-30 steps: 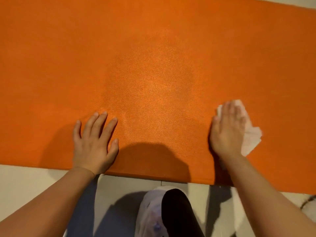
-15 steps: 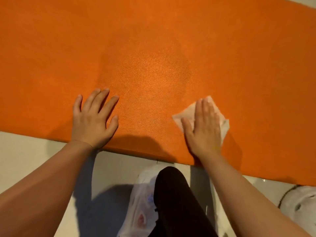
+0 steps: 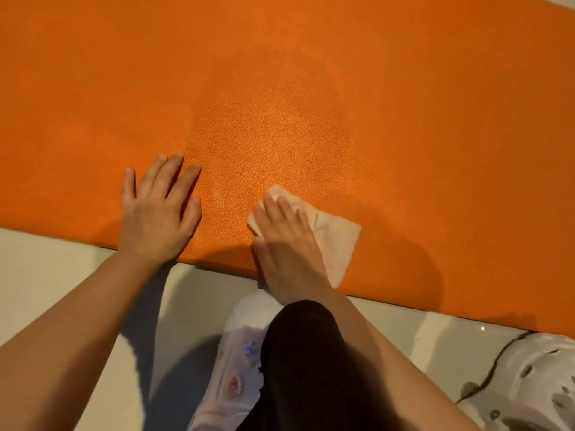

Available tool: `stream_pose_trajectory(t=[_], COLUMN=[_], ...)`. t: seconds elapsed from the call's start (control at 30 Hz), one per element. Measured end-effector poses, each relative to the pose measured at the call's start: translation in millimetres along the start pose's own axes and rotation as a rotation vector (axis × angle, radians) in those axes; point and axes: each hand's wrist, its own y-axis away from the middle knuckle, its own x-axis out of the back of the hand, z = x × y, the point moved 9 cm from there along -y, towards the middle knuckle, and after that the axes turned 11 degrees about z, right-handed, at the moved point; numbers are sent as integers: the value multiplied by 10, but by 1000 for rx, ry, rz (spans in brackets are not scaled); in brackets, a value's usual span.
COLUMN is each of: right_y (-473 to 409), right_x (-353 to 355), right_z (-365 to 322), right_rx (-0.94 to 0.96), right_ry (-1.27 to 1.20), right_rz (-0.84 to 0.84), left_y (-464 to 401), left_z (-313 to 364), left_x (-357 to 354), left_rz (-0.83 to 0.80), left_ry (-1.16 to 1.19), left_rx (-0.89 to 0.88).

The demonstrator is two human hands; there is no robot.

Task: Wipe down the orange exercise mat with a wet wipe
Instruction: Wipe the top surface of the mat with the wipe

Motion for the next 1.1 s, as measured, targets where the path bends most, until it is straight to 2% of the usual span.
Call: stream_pose_trajectory(t=[0.07, 0.13, 0.2, 0.3, 0.37, 0.47, 0.6, 0.67, 0.77, 0.9, 0.97, 1.1], right_y=[-182, -322, -377, -256, -143, -52, -125, -308, -735, -1259, -1361, -1290], right_x=[-87, -2, 195, 693, 953, 1176, 1197, 1092, 768, 498, 517, 720], right_z=[-314, -146, 414, 1441, 1928, 2312, 2280, 1985, 1244, 595, 582, 657], right_rx=[190, 215, 62, -253, -385, -540, -645, -539, -211, 75, 153, 180], right_ry=[18, 69, 129, 242, 302, 310, 274, 234, 175, 33, -29, -118], right_rz=[-36, 1, 47, 191, 236, 300, 380, 362, 289, 140, 67, 9], left_y=[28, 75, 82, -96, -278, -404, -406, -425, -433, -425, -434, -446], left_z=[34, 122, 288, 608, 769, 848, 863, 877, 913, 913, 923, 937], left_x=[83, 127, 112, 12, -96, -311, -453, -427, -405, -362, -349, -324], left_rz=[48, 85, 96, 90, 87, 49, 22, 57, 80, 106, 110, 116], left_ry=[56, 128, 204, 246, 232, 122, -11, -35, -54, -80, -93, -115], left_rx=[130, 259, 305, 219, 202, 286, 272, 262, 248, 230, 230, 226])
